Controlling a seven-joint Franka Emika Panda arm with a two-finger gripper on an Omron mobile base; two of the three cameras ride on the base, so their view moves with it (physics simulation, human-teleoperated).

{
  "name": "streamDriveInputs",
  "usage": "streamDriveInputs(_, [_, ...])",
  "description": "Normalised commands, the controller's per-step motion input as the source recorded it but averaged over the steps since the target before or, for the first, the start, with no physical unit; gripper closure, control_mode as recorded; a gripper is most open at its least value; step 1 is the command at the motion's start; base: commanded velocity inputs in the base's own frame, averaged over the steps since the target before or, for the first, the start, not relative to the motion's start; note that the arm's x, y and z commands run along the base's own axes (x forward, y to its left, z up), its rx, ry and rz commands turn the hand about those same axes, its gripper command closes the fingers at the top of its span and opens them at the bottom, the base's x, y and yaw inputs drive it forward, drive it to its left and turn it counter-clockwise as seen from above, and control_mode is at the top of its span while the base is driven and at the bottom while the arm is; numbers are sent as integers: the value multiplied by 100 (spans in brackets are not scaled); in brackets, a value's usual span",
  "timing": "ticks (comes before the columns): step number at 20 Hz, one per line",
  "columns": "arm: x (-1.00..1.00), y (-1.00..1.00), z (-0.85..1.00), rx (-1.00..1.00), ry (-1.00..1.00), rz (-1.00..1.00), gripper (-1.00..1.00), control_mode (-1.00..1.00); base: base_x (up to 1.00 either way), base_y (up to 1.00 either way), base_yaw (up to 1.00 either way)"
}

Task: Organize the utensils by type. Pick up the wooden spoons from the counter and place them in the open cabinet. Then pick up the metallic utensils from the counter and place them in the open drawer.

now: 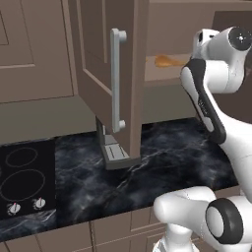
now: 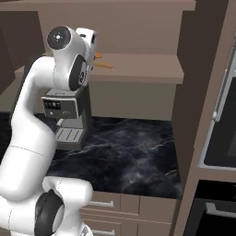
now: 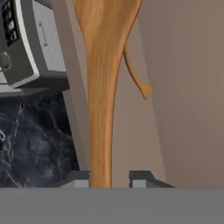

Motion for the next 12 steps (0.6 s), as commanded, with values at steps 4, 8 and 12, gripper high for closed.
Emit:
streamDriveInputs(4, [23,-8,-17,-4,-15,0,100,-100,0,0,0])
streamDriveInputs(8, [32,-7,-12,-2,-9,0,100,-100,0,0,0])
streamDriveInputs(12, [38,-5,-1,0,-4,0,100,-100,0,0,0])
